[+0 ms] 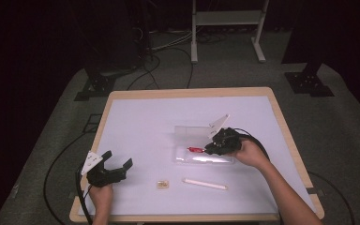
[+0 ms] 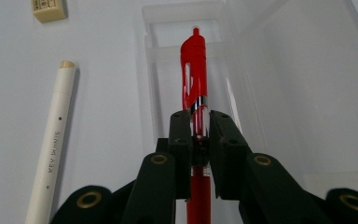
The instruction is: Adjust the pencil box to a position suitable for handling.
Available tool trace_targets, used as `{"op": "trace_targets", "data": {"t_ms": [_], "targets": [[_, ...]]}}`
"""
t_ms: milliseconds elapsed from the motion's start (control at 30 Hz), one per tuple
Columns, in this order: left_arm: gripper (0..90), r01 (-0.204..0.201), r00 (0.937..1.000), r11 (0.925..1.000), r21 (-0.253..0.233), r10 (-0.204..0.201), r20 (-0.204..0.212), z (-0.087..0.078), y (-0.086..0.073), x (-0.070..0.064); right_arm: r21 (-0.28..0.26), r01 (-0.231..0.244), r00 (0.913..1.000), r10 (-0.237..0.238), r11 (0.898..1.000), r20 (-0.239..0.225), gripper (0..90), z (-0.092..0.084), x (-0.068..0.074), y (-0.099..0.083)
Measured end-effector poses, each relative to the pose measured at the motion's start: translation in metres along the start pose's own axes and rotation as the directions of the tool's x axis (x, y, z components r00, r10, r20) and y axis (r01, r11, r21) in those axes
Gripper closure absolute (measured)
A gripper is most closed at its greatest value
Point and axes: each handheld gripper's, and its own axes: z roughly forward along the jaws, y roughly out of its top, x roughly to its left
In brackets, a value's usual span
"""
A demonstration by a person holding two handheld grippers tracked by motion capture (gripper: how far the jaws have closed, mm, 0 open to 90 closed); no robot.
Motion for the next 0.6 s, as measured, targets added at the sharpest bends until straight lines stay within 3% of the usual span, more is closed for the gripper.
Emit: {"op": "trace_targets", "data": {"t_ms": [600], "targets": [[0.0, -0.003, 1.0000, 1.0000, 0.003, 0.003, 0.000, 0.0002, -0.0002, -0.0006, 0.020, -0.018, 0.9998, 0.018, 1.000, -0.001, 78.9, 0.0092, -0.0069, -0.0027]]}}
